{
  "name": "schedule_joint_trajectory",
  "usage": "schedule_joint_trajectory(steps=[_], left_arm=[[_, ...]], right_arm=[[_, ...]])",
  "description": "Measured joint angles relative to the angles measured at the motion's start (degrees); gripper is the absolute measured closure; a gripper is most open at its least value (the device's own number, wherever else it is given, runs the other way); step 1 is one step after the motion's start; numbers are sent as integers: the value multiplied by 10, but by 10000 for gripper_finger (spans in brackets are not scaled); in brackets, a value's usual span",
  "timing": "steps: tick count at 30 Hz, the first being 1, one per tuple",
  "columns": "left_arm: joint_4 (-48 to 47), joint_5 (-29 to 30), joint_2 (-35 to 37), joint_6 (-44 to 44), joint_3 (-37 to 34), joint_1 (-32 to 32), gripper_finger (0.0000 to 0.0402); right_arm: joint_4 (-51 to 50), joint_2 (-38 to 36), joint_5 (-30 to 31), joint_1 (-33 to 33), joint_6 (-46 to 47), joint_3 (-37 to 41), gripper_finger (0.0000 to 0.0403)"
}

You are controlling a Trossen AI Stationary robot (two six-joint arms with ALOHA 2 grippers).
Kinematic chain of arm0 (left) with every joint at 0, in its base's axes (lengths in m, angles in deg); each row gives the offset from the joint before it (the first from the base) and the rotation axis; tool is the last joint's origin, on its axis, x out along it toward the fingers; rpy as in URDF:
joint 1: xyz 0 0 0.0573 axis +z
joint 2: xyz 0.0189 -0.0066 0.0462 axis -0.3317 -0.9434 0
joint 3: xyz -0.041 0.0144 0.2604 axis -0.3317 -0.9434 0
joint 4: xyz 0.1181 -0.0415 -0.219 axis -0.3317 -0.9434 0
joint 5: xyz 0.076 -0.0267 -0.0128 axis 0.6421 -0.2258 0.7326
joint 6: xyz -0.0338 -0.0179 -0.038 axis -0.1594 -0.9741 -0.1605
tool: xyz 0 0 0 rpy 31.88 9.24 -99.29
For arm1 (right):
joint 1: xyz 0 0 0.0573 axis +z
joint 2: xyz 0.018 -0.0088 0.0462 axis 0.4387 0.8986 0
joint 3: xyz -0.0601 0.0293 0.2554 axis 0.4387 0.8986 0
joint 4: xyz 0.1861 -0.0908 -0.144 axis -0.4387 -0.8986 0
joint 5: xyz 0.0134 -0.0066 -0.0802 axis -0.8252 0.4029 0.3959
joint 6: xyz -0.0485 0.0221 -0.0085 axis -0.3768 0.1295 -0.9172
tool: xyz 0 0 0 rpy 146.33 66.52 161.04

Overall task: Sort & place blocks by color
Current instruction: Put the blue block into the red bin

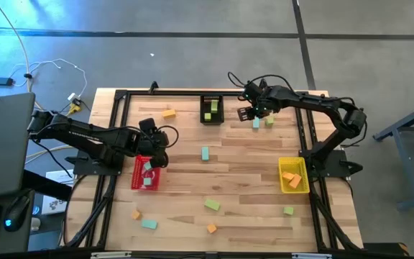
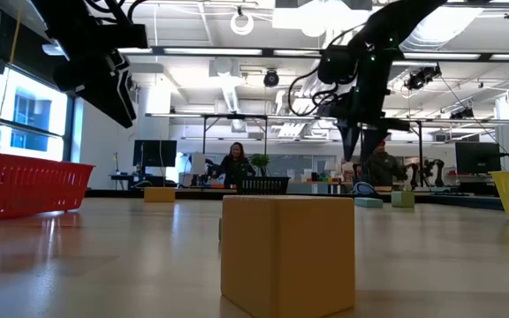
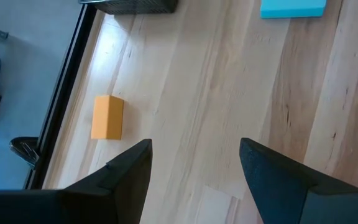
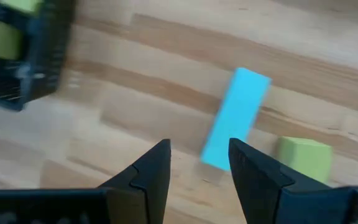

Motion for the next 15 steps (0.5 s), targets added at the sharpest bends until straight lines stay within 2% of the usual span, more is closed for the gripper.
schedule_joint_trajectory(steps=[8, 15], left_arm=[[0, 0, 0, 11, -5, 0, 174], [2, 0, 0, 14, -12, 0, 174]], right_arm=[[-10, 2, 14, -24, 22, 0, 222], [-14, 41, 3, -29, 30, 1, 217]])
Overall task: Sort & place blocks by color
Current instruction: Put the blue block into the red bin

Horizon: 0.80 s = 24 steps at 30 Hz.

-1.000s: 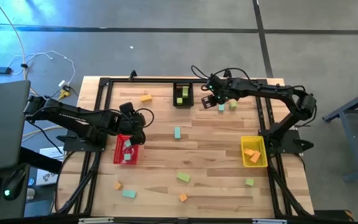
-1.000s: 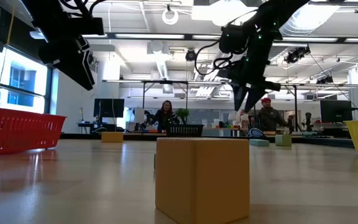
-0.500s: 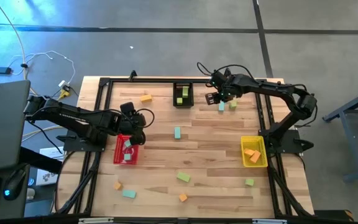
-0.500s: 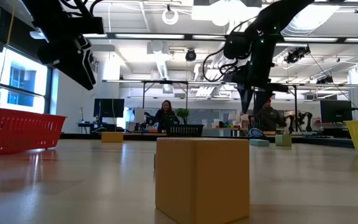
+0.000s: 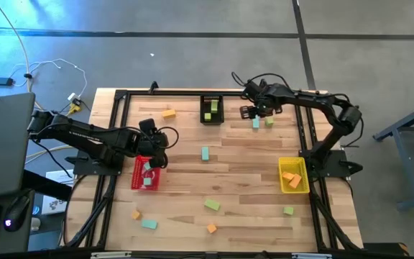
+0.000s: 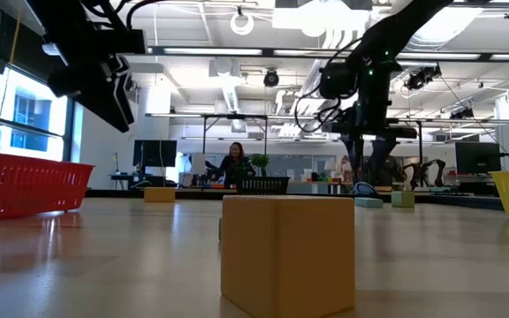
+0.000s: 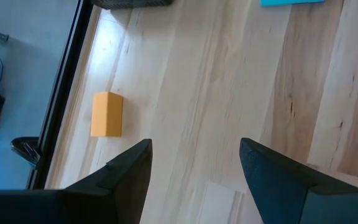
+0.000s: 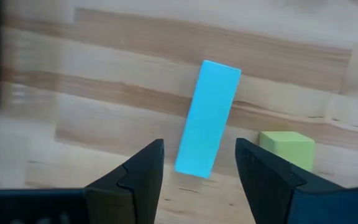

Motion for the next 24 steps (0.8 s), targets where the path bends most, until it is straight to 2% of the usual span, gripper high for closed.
schedule_joint_trajectory(steps=[12, 24], left_arm=[[0, 0, 0, 0, 0, 0, 174], [1, 0, 0, 0, 0, 0, 174]], right_arm=[[11, 73, -11, 0, 9, 0, 217], [10, 80, -1, 0, 25, 0, 217]])
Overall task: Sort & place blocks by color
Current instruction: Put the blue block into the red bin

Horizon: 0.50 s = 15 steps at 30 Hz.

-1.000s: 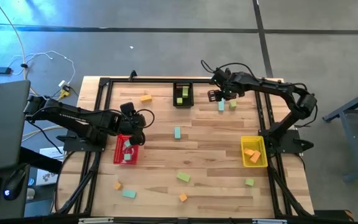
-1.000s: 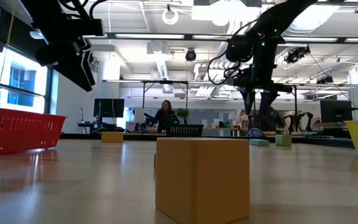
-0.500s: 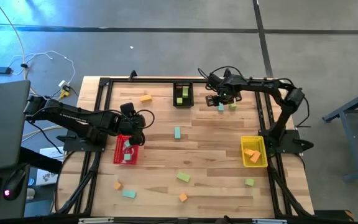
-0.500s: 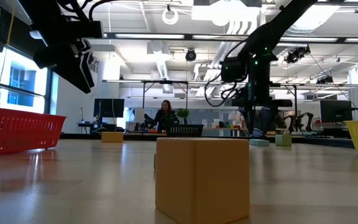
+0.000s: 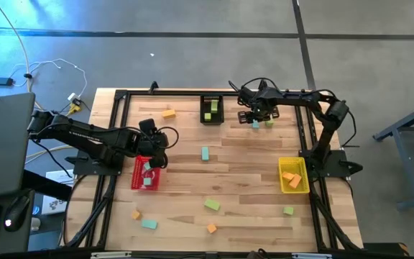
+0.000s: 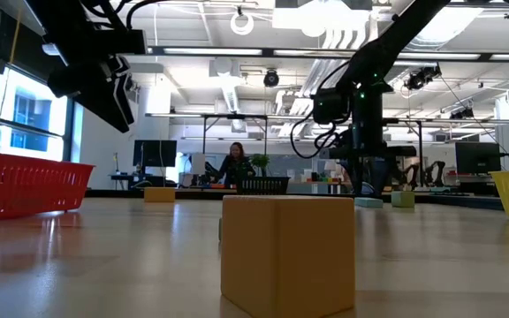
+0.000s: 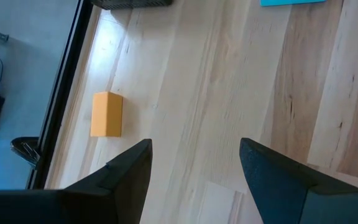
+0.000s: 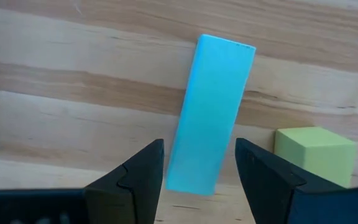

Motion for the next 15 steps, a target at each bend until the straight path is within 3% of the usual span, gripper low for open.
schedule_joint_trajectory(steps=[15], left_arm=[[0, 0, 0, 0, 0, 0, 174]], right_arm=[[-4, 23, 10, 0, 22, 0, 217]])
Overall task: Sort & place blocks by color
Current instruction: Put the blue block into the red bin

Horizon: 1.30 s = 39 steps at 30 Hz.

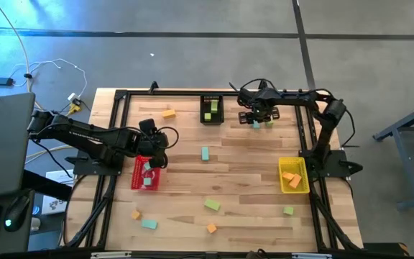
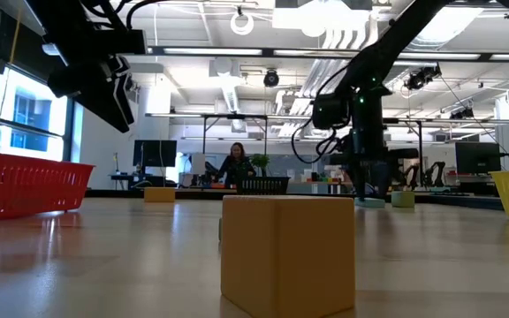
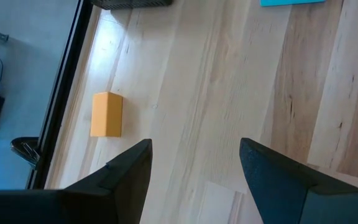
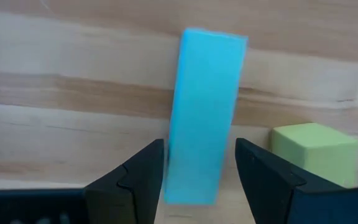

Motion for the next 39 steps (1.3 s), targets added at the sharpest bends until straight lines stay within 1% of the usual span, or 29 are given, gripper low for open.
schedule_joint_trajectory(steps=[5, 8, 11, 16, 17, 21, 28, 35, 39], left_arm=[[0, 0, 0, 0, 0, 0, 174], [0, 0, 0, 0, 0, 0, 174], [0, 0, 0, 0, 0, 0, 174], [0, 0, 0, 3, 0, 0, 174], [1, 0, 0, 6, 0, 0, 174], [12, 0, 0, 10, 0, 0, 174], [46, -9, 0, 22, 0, 0, 174], [88, -66, 0, 31, 0, 0, 174], [123, -83, 0, 42, 0, 0, 174]], right_arm=[[-1, 36, -11, 0, -4, -4, 217], [-3, 41, -14, 1, -5, -4, 222], [0, 37, -15, 1, -18, -3, 243], [3, 25, -12, 6, -42, -2, 302], [3, 23, -9, 8, -47, -2, 307], [5, 11, 15, 28, -54, 1, 307], [6, -31, 15, 89, -28, 2, 307], [20, -80, 39, 183, 20, 1, 307], [58, -102, 60, 237, 25, 1, 307]])
